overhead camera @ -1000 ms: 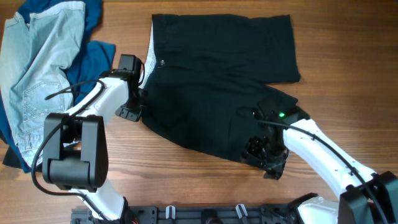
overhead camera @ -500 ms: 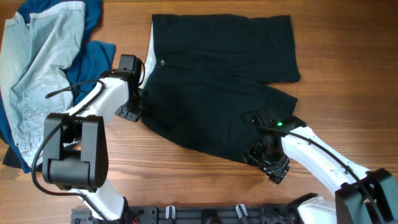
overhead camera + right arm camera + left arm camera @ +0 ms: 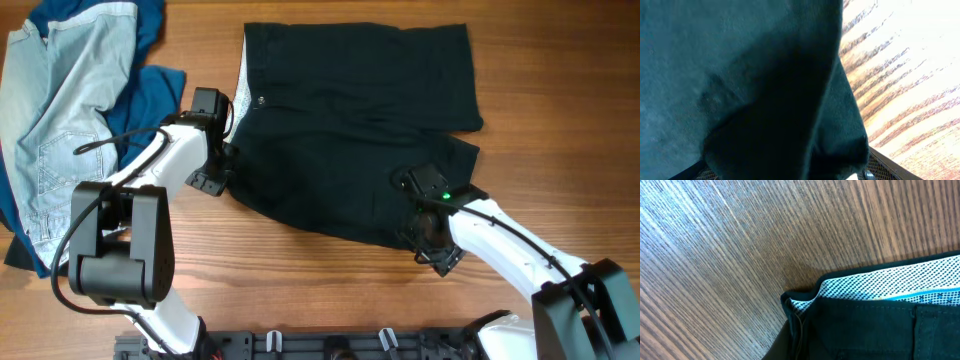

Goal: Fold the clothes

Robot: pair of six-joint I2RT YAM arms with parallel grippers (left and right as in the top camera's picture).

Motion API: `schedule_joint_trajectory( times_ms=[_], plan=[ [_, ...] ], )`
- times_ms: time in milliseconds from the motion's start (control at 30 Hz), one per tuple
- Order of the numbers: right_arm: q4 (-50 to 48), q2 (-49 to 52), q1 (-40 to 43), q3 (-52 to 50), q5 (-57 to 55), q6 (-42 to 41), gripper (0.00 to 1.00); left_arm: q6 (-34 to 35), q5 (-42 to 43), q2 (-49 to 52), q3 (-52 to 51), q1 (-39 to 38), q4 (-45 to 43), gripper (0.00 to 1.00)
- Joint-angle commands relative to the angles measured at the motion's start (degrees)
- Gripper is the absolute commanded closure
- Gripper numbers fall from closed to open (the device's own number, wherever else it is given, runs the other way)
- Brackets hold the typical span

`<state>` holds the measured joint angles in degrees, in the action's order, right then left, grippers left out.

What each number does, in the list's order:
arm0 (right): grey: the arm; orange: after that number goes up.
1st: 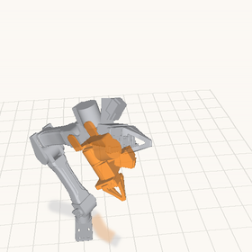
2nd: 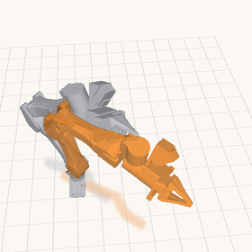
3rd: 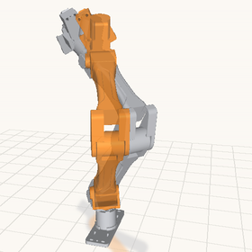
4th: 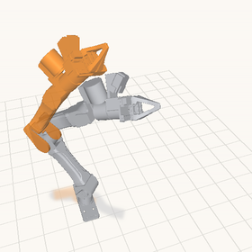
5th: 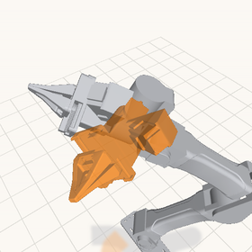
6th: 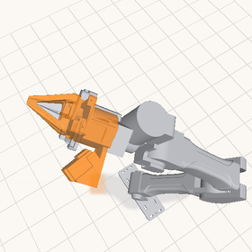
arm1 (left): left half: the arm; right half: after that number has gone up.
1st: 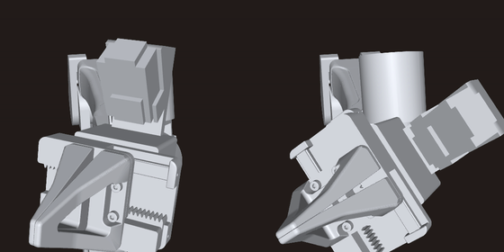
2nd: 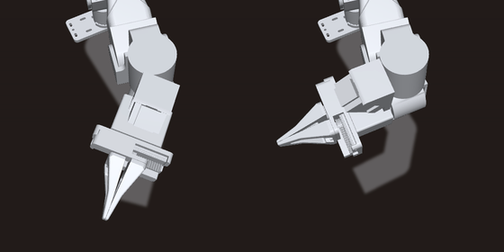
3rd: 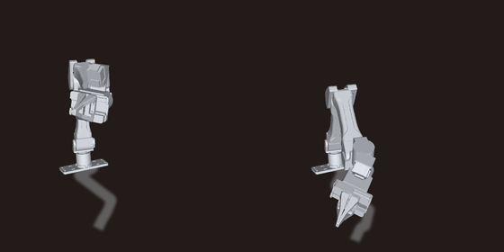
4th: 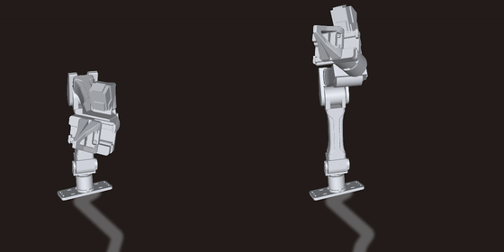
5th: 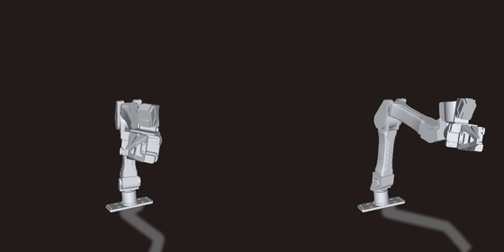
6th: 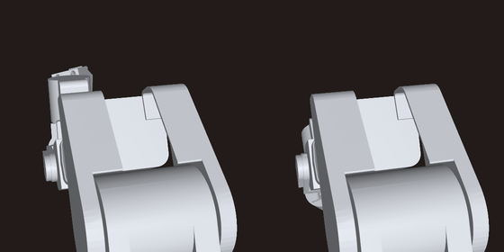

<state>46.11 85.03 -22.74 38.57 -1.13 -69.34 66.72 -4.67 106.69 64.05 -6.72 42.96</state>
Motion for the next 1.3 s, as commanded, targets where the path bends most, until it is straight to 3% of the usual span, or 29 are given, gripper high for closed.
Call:
schedule_joint_trajectory(
  times_ms=[0,100,267,400,933,1133,1267],
  plan=[
    [-2.16,2.45,4.02,-0.11,-7.17,0.96,0.29,-0.74,-1.25,-0.98,-0.74,-0.31,-0.04,0.96],
    [-0.61,0.81,5.2,2.56,-5.25,6.34,0.29,-0.74,-1.27,-0.98,-0.74,-0.31,-0.04,0.96],
    [5.86,-5.9,5.18,6.97,-4.42,6.84,0.25,-1.33,-1.27,-0.98,-0.74,-0.31,-0.09,0.96],
    [5.68,-9.31,5.18,6.95,-4.26,7.82,0.22,-3.41,-1.29,-0.98,-0.74,-0.31,-0.85,0.96],
    [5.66,0.92,4.92,0.42,7.21,10.78,0.2,-5.79,-1.53,-0.98,-0.74,-0.31,-1.55,0.96],
    [-0.72,0.92,4.94,-4.92,8.35,8.87,0.22,-6.43,-1.68,-0.96,-0.74,-0.31,-1.62,0.96],
    [-4.09,0.92,4.94,-5.53,7.08,8.96,0.34,-6.56,-1.73,-0.96,-0.74,-0.31,-1.57,0.96]
  ],
)
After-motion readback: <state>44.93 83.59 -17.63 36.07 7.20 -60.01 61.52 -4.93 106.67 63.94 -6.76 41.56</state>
